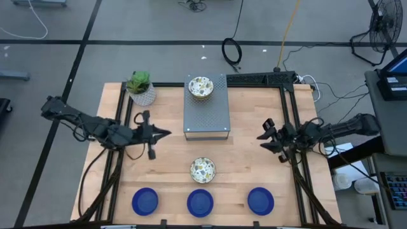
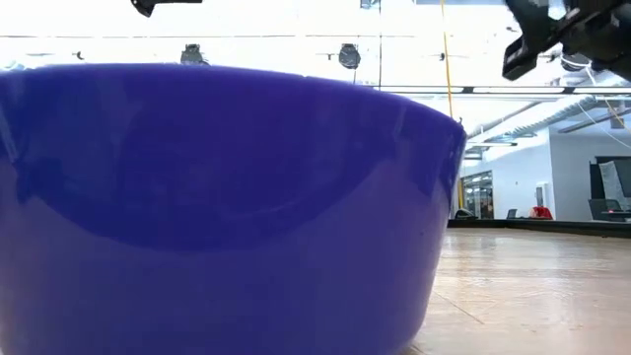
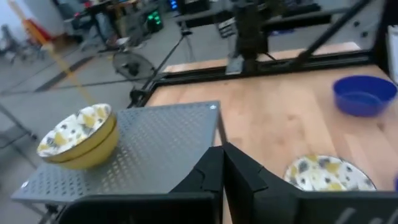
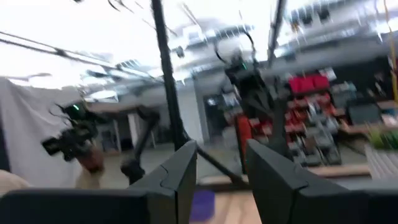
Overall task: Pick & Place Mini bowls
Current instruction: Stack the yellow patterned bowl on the yellow patterned bowl on the shelf
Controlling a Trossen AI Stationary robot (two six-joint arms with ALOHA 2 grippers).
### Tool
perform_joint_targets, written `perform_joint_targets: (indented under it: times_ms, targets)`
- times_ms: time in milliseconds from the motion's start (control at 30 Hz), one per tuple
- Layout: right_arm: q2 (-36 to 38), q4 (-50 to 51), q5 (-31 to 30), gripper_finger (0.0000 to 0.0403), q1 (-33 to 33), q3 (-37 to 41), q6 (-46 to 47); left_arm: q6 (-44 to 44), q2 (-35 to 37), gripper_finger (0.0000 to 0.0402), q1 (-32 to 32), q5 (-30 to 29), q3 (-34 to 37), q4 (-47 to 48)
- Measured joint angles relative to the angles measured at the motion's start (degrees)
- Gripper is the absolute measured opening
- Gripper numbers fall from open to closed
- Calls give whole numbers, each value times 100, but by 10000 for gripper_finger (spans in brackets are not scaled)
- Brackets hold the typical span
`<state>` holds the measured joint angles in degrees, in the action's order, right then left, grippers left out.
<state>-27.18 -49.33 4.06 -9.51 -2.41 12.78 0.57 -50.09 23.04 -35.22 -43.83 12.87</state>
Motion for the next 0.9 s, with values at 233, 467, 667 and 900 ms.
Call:
perform_joint_targets:
  times_ms: [233, 467, 667, 900]
  targets:
    - [-1480, -106, -563, 128, -717, -641, -760, 449, 652, 17, 381, 2, 875, -927]
    - [-2937, -123, -589, 128, -1033, -1670, -1700, 332, 1191, 7, 412, 346, 2056, -1782]
    - [-3995, 422, -822, 128, -1096, -2518, -1659, 841, 1307, 16, 413, 1229, 2542, -2201]
    - [-4971, 2467, -2568, 134, -1483, -4060, -1657, 484, 1314, 11, 424, 1215, 2547, -2163]
